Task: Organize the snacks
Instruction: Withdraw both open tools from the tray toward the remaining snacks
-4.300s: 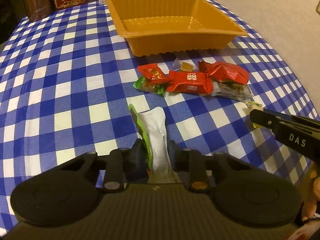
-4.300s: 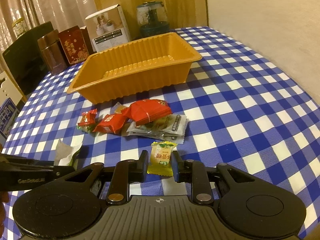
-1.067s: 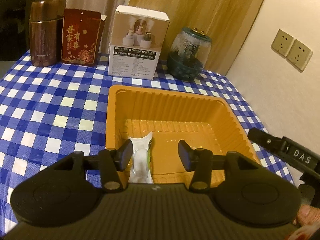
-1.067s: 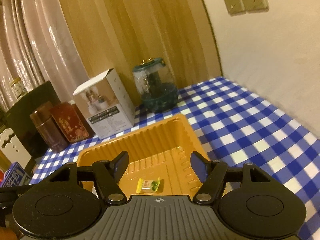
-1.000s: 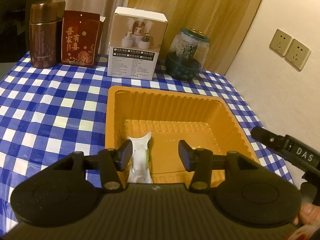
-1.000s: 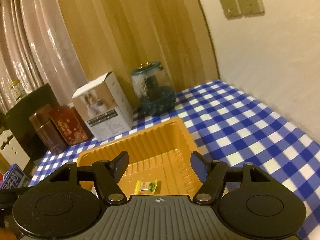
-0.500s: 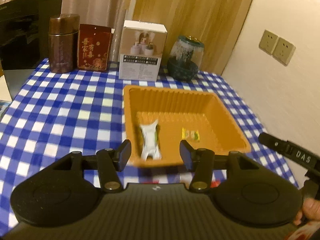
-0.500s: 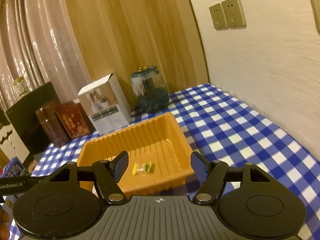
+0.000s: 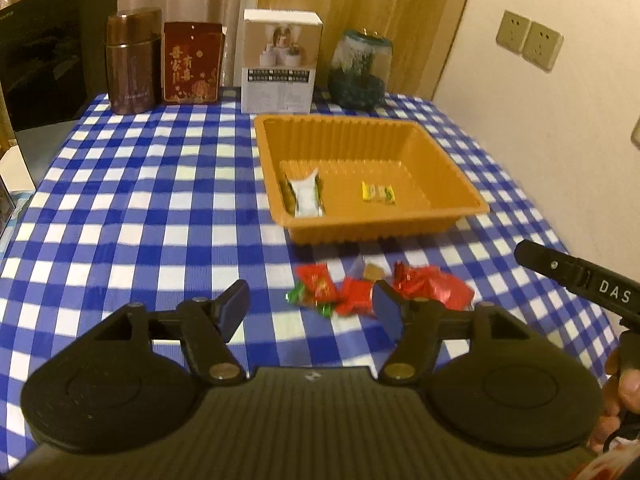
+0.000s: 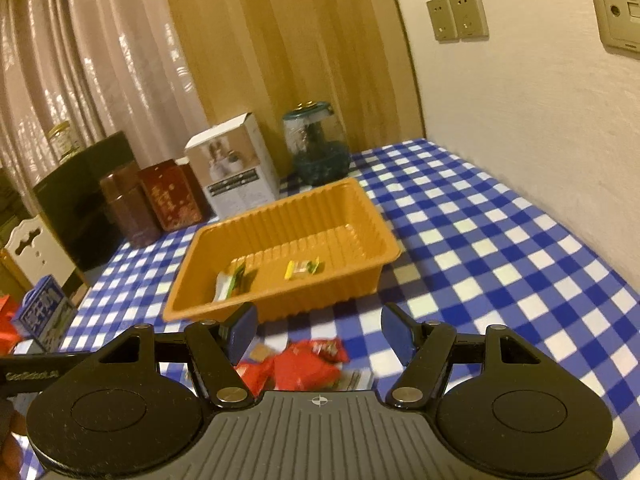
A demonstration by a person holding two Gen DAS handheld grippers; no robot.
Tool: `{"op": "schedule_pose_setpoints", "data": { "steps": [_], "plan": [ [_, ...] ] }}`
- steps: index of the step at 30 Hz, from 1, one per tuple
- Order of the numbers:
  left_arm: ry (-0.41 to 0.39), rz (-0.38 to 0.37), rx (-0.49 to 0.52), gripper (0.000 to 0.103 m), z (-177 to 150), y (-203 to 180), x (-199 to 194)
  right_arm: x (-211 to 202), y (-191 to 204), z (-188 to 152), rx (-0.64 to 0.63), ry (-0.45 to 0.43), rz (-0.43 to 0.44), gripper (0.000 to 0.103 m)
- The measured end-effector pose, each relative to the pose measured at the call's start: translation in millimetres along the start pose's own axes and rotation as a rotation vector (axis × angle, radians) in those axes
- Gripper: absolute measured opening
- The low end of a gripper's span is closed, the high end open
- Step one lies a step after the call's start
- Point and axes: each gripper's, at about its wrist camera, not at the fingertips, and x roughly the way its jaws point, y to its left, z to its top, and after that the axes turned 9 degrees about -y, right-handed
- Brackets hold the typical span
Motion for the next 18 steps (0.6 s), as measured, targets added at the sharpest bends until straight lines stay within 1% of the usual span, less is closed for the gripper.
{"op": "schedule_pose_setpoints", "data": {
  "steps": [4, 7, 12, 16, 17, 18],
  "plan": [
    [0.038, 0.009, 0.016, 0.069, -11, 0, -3, -10, 4, -12, -0.006, 0.028, 0.004, 0.069],
    [0.061, 0.003, 0.027, 0.069, -19, 1, -4, -15, 5, -20, -0.019, 0.058, 0.004, 0.069],
    [0.085, 0.018, 0.033, 0.069, -28, 5, 1, -17, 5, -29, -0.061, 0.109, -0.009, 0.069],
    [0.083, 0.030, 0.064, 0.069, -27, 5, 5, -12, 5, -32, -0.090, 0.148, -0.011, 0.069],
    [0.080, 0.034, 0.071, 0.070, -27, 5, 6, -11, 6, -32, -0.096, 0.160, -0.013, 0.069],
    [0.077, 0.040, 0.072, 0.073, -26, 5, 6, -9, 6, -33, -0.101, 0.168, -0.019, 0.069]
  ]
}}
